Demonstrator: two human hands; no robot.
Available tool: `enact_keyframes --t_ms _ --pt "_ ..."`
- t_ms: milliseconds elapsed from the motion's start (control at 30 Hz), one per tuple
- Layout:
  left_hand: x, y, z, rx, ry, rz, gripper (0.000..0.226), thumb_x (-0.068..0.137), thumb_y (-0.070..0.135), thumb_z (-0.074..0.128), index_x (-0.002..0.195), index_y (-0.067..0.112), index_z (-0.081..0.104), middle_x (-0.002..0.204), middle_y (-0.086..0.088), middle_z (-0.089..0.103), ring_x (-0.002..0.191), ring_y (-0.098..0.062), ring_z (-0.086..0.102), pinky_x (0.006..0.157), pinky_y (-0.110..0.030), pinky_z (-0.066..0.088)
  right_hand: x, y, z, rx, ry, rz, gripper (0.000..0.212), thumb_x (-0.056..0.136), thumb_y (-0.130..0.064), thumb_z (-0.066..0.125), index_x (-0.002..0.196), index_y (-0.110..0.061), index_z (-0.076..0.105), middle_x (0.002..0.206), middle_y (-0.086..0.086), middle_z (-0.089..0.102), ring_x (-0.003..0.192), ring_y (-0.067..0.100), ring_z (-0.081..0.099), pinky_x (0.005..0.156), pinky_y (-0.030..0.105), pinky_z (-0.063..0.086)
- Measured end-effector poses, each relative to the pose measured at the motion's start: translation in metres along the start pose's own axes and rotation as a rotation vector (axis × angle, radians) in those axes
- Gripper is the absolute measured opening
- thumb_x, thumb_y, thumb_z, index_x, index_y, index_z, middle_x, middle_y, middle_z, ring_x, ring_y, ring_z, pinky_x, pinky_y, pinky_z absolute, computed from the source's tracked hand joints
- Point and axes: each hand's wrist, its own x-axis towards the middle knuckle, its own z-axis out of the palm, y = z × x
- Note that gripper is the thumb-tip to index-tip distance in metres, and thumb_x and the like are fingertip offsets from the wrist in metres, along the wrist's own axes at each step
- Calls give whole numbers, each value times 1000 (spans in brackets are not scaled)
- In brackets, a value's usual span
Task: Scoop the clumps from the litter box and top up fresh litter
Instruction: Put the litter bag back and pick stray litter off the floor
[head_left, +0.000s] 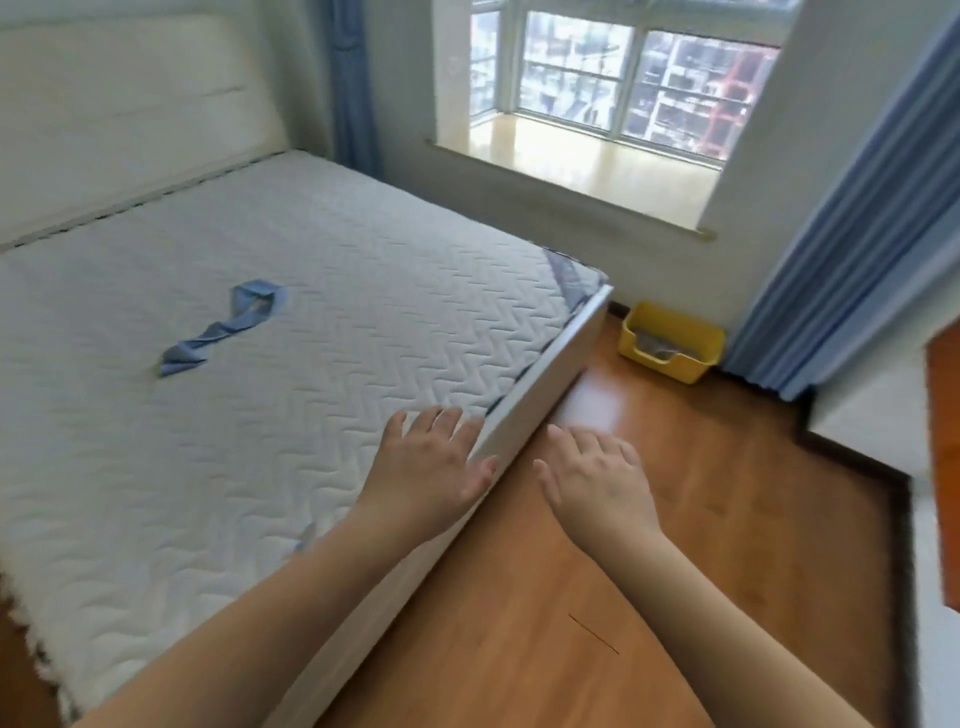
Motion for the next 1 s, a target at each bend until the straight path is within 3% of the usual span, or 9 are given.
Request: enact_keyframes --t_ms 67,300,533,1000 --pt "27 28 3 -19 -6 50 58 89 54 35 120 17 66 114 -4 69 108 -25 64 89 -49 49 3 34 -2 13 -4 58 62 92 -54 17 137 -23 45 133 -1 54 124 21 47 103 38 35" --pt "120 81 23 -61 -49 223 64 92 58 25 134 20 56 130 -3 61 125 -24 54 102 -53 41 31 111 -1 66 -24 228 54 99 -49 30 146 -23 35 146 1 43 136 19 35 110 36 25" --pt "230 109 57 -97 1 377 58 91 54 33 125 18 63 119 -2 68 115 -23 62 95 -51 46 91 171 9 42 -56 376 55 100 -51 25 148 -25 29 151 0 36 139 18 30 113 35 21" --pt "409 188 105 -111 -74 674 64 95 56 24 135 18 57 132 -4 62 127 -23 54 104 -50 43 171 283 18 99 -82 690 56 100 -51 22 150 -26 25 154 -2 32 142 17 26 115 34 20"
